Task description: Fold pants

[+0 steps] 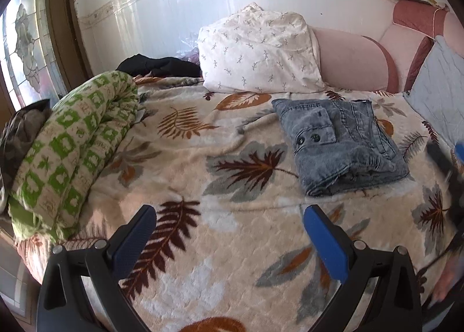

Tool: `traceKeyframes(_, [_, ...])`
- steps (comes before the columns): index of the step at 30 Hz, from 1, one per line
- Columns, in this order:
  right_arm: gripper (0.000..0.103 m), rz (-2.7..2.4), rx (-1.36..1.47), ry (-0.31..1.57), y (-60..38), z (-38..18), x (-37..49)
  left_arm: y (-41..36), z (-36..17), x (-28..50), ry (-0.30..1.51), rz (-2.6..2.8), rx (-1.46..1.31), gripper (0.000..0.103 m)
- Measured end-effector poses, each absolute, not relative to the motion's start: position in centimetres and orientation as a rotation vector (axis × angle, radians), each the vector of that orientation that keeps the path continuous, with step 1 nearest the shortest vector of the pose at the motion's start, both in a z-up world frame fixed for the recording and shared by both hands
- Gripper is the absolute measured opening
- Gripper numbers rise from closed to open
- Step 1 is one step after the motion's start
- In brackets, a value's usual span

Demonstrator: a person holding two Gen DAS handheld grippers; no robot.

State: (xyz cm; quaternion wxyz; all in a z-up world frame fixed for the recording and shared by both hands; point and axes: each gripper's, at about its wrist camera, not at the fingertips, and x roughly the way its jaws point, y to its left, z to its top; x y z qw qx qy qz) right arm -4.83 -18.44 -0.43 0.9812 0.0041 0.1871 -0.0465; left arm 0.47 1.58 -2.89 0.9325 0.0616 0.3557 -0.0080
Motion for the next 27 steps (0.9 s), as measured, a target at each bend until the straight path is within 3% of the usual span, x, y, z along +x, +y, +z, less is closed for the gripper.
traceKeyframes(3, [0.096,-0.094,0.001,0.479,-18.6,-1.3,-4.0,0.5,-2.4,1.6,0.734,-0.019,0.112,0.103])
traceKeyframes(19, [0.096,-0.162,0.145,0.432,-22.1,-0.6,-4.6,-3.9,-1.7,3.3,0.754,-0.067,0.126,0.103])
traceKeyframes(27, [0.096,-0.149,0.039,0.402,-20.1,-0.8,-4.8,-2.5,-2.2,3.3,0.758,-0.056,0.098,0.103])
